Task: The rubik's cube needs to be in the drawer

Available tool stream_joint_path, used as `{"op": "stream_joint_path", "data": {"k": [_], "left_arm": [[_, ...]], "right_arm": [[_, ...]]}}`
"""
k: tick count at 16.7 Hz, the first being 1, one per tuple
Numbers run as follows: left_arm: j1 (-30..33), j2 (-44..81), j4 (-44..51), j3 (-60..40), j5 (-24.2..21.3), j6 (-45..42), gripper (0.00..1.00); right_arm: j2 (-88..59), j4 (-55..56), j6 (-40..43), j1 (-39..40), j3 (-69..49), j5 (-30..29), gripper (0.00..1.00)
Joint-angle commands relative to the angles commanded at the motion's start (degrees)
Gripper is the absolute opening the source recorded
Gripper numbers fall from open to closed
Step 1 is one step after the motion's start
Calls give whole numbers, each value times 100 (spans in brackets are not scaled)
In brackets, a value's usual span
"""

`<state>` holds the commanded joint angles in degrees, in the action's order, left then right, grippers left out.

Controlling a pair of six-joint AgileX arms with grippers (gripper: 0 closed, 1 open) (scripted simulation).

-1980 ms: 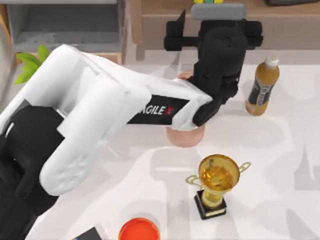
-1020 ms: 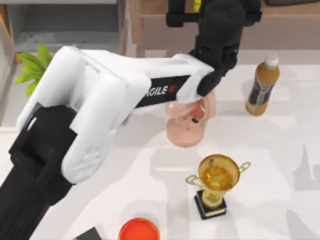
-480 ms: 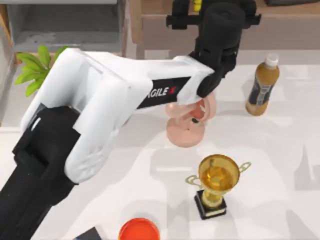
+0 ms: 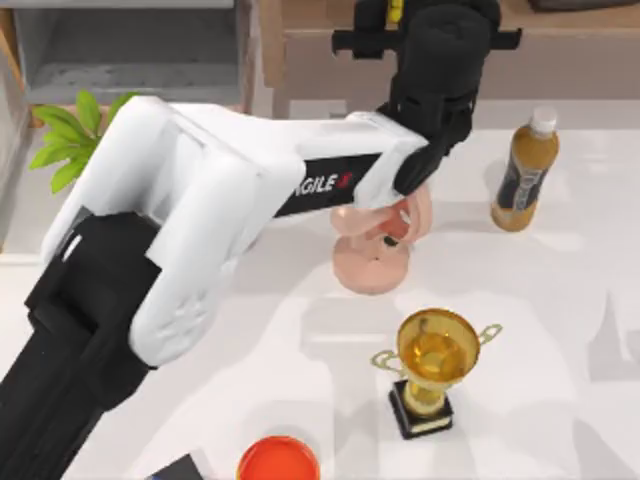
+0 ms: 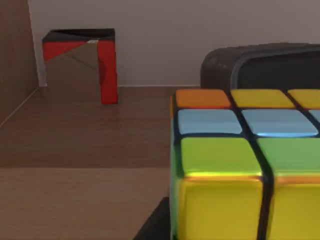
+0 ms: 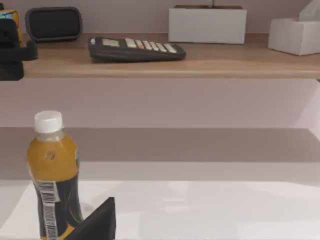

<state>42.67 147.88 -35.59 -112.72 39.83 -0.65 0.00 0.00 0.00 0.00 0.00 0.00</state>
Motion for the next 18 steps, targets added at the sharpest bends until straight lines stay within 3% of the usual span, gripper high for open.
{"op": "stream_joint_path", "data": {"k": [2, 11, 18], "left_arm": [[0, 0, 0, 0, 0, 0, 0], [23, -22, -8, -15, 16, -7, 0], [183, -581, -403, -162, 544, 133, 0]], "right_arm": [[0, 0, 0, 0, 0, 0, 100], [0, 0, 0, 0, 0, 0, 100], [0, 0, 0, 0, 0, 0, 100]]}}
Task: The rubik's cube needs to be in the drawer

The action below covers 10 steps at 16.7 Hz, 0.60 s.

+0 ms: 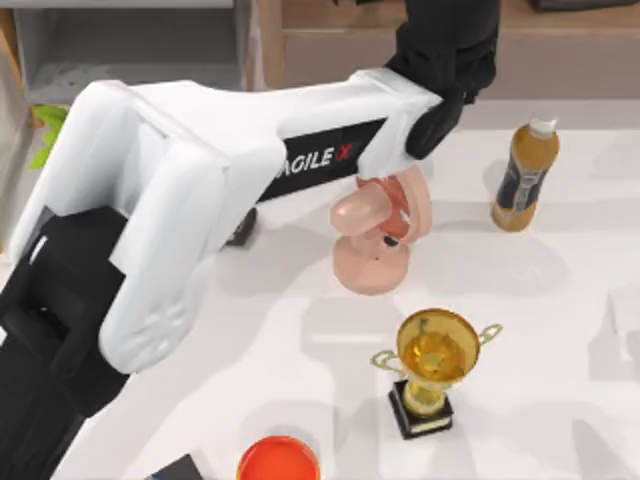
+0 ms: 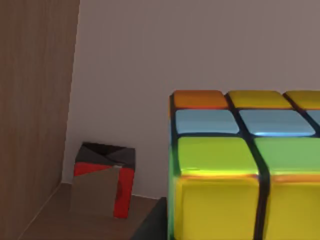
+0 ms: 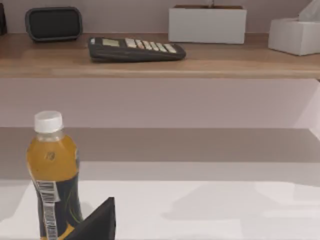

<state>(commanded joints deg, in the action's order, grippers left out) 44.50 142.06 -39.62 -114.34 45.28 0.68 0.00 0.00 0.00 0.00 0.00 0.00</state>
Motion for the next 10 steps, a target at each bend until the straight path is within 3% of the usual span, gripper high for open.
{"op": "stream_joint_path", "data": {"k": [5, 10], "left_arm": [[5, 10, 309, 710, -357, -127, 0], [-13, 14, 361, 724, -387, -158, 0]], "right_arm": [[0, 0, 0, 0, 0, 0, 100], [0, 0, 0, 0, 0, 0, 100]]}}
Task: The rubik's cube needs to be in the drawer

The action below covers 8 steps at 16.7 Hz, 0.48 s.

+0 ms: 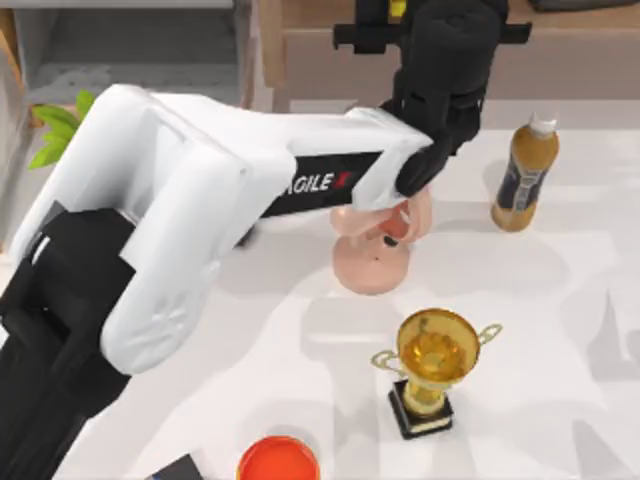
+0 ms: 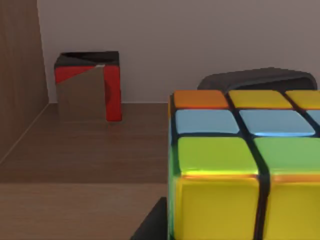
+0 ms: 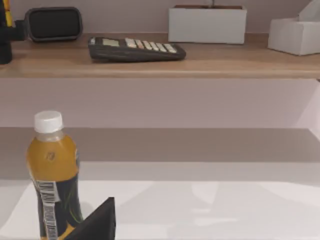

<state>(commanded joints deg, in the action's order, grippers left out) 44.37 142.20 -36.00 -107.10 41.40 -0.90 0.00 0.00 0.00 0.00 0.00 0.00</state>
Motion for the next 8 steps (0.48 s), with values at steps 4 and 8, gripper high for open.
{"op": "stream_joint_path", "data": {"k": [4, 8], "left_arm": [[12, -149, 311, -126, -141, 62, 0], [31, -683, 1583, -537, -655, 231, 0]], "right_arm": [[0, 0, 0, 0, 0, 0, 100], [0, 0, 0, 0, 0, 0, 100]]}}
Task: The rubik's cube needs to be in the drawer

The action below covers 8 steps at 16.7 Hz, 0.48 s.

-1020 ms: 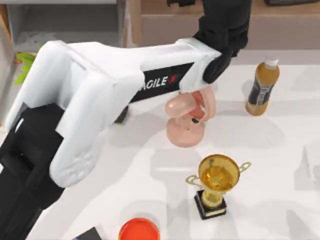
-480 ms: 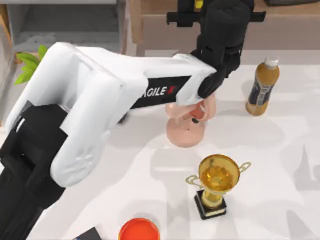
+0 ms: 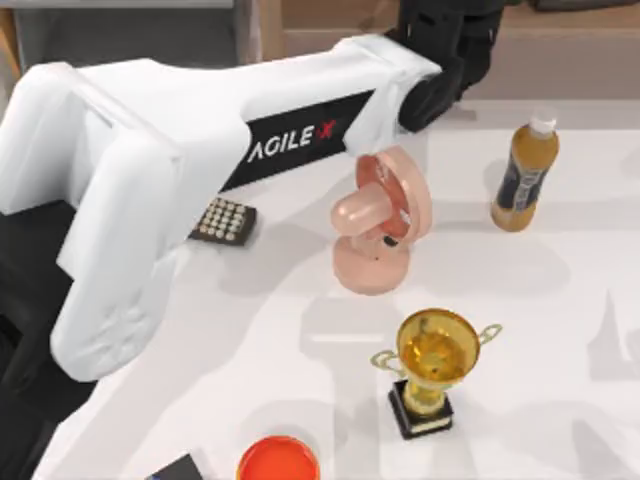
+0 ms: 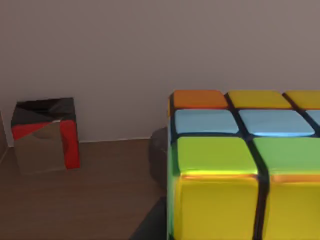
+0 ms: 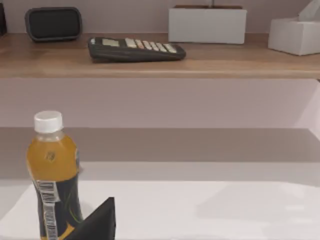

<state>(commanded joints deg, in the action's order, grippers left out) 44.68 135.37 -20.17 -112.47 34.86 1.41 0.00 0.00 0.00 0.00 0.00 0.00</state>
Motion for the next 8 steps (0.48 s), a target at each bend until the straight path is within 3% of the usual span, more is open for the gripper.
{"op": "stream_joint_path", "data": {"k": [8], "left_arm": [[-291, -1231, 4789, -1155, -1549, 123, 0]], "right_arm": [[0, 0, 0, 0, 0, 0, 100]]}}
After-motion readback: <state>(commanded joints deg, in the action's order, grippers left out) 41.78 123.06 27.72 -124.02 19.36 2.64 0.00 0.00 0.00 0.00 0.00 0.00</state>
